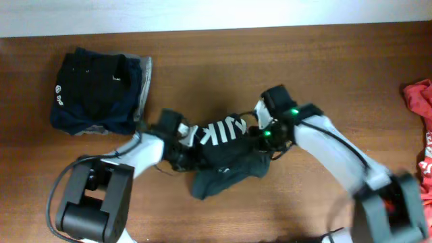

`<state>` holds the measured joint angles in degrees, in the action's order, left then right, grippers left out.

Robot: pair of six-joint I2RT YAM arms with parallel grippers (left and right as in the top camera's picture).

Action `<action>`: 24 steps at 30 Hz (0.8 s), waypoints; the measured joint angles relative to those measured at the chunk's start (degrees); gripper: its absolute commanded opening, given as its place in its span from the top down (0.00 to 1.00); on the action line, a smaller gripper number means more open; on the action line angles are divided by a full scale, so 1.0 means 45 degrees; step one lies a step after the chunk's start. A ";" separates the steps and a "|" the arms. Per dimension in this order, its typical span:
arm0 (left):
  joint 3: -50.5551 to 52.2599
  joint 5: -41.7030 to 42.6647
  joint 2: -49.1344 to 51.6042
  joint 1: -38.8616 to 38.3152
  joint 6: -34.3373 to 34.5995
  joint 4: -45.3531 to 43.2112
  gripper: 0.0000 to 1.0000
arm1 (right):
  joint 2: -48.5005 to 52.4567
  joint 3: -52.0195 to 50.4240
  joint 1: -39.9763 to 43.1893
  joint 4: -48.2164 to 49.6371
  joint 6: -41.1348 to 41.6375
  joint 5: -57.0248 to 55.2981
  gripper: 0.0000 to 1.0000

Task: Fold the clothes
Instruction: 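Carry the folded shirt with the left gripper onto the clothes stack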

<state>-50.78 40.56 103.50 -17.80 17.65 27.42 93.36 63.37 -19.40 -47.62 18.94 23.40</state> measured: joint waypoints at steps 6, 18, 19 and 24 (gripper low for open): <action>-0.7266 -0.1001 -0.0092 0.2132 -0.5047 0.5984 1.00 | -0.5153 0.0015 0.0015 -0.0243 0.0039 -0.0107 0.96; -1.2556 -0.3303 -0.0189 0.6849 -0.7339 0.4012 1.00 | -0.5960 0.0010 0.0034 -0.0714 0.0136 -0.0151 0.96; -1.2556 -0.3371 -0.0160 0.7281 -0.7028 0.3745 1.00 | -0.5960 0.0010 0.0034 -0.0714 0.0136 -0.0151 0.96; -1.2624 -0.3555 0.1117 0.8136 -0.4007 0.3458 1.00 | -0.5960 0.0010 0.0034 -0.0772 0.0131 -0.0151 0.96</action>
<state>-107.59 24.56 108.53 18.81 -0.38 42.98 66.54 63.42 -19.25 -51.09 19.53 22.72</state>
